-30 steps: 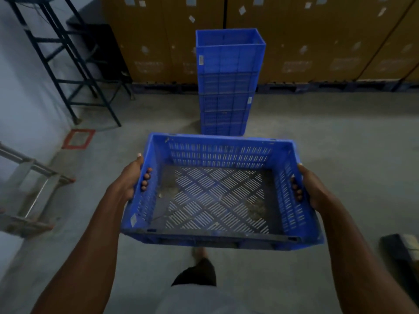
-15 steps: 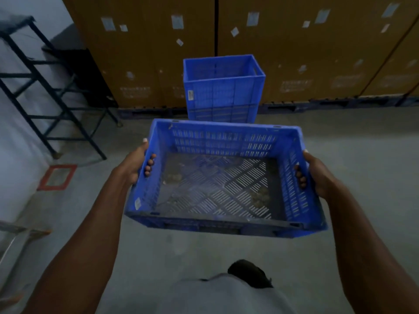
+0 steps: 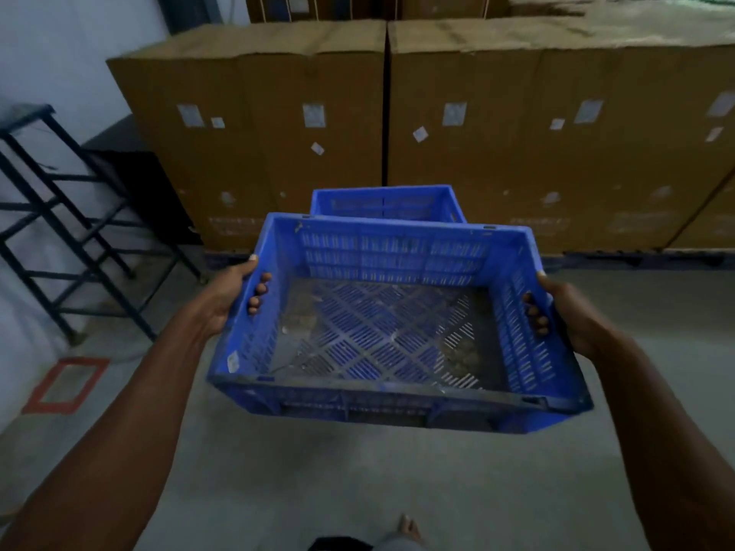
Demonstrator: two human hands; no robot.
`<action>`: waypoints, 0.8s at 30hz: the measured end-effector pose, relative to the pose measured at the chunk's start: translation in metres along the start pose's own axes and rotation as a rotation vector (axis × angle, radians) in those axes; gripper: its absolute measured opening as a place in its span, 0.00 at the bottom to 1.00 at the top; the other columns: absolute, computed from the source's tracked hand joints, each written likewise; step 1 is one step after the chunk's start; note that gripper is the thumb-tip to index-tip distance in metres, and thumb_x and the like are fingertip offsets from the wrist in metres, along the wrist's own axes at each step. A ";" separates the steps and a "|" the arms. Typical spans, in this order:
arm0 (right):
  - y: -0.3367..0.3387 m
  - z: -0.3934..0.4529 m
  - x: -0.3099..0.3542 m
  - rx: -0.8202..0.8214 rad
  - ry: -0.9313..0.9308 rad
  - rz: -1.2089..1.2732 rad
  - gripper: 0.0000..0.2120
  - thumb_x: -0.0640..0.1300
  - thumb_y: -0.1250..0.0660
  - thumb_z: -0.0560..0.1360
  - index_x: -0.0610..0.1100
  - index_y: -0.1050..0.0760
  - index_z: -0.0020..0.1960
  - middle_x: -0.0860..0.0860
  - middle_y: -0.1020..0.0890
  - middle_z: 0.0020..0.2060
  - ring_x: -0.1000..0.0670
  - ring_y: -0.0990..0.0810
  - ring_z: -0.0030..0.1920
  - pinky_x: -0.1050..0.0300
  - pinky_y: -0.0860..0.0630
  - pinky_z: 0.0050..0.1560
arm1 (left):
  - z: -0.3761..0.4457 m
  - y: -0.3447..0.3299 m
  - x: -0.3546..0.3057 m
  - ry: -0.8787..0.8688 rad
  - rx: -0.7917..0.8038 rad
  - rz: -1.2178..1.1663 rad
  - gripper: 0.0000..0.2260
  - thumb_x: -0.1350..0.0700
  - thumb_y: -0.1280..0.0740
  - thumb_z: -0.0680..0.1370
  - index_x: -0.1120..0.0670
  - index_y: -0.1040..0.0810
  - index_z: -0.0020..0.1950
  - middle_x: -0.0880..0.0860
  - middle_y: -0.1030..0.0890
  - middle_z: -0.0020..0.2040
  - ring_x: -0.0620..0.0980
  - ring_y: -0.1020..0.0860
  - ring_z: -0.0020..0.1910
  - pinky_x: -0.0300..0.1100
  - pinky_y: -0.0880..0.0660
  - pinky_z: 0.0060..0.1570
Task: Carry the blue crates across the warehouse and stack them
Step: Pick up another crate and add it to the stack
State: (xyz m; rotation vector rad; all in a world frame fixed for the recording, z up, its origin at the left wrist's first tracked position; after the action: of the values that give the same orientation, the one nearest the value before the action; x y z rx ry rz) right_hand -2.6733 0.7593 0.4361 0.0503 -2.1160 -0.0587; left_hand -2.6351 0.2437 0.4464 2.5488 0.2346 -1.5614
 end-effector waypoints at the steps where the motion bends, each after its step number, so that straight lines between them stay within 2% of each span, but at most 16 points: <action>1: 0.003 0.017 0.020 -0.003 0.002 -0.006 0.25 0.64 0.45 0.80 0.42 0.29 0.44 0.49 0.30 0.31 0.52 0.35 0.27 0.58 0.36 0.25 | 0.015 -0.003 -0.014 -0.019 0.000 -0.015 0.20 0.40 0.46 0.84 0.56 0.27 0.48 0.49 0.32 0.32 0.45 0.35 0.21 0.36 0.35 0.20; 7: -0.001 0.104 0.134 0.047 0.046 -0.054 0.24 0.63 0.47 0.80 0.43 0.29 0.43 0.49 0.31 0.31 0.53 0.36 0.25 0.61 0.36 0.21 | 0.100 -0.014 -0.097 -0.070 -0.024 -0.013 0.22 0.39 0.47 0.85 0.57 0.26 0.50 0.50 0.32 0.35 0.45 0.35 0.23 0.36 0.34 0.21; 12: -0.019 0.181 0.199 0.057 0.007 -0.064 0.25 0.62 0.49 0.82 0.42 0.30 0.43 0.49 0.31 0.29 0.53 0.36 0.25 0.62 0.37 0.21 | 0.176 -0.025 -0.152 -0.047 -0.076 0.064 0.24 0.38 0.49 0.85 0.57 0.27 0.48 0.50 0.32 0.34 0.44 0.37 0.24 0.35 0.35 0.20; 15: -0.031 0.224 0.229 0.076 -0.026 -0.083 0.25 0.60 0.50 0.83 0.41 0.30 0.43 0.49 0.32 0.30 0.52 0.37 0.28 0.61 0.36 0.23 | 0.223 -0.028 -0.179 -0.048 -0.094 0.095 0.25 0.38 0.50 0.85 0.56 0.28 0.45 0.50 0.32 0.33 0.45 0.37 0.24 0.35 0.36 0.20; 24: -0.059 0.321 0.281 0.022 -0.081 -0.104 0.26 0.61 0.52 0.83 0.41 0.30 0.41 0.50 0.31 0.31 0.53 0.37 0.26 0.61 0.36 0.23 | 0.336 -0.033 -0.228 -0.004 -0.095 0.127 0.24 0.40 0.51 0.85 0.57 0.28 0.43 0.50 0.32 0.33 0.44 0.38 0.24 0.35 0.38 0.20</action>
State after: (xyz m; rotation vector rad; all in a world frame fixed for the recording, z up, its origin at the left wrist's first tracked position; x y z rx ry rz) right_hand -3.0928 0.6907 0.5056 0.1745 -2.1939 -0.1006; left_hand -3.0363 0.1950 0.4972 2.4370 0.1397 -1.4723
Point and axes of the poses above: each hand's wrist, its own z-axis towards the middle knuckle, its own y-axis out of the back of the hand, x = y × z, the point moved 2 cm from there along z, towards the middle knuckle
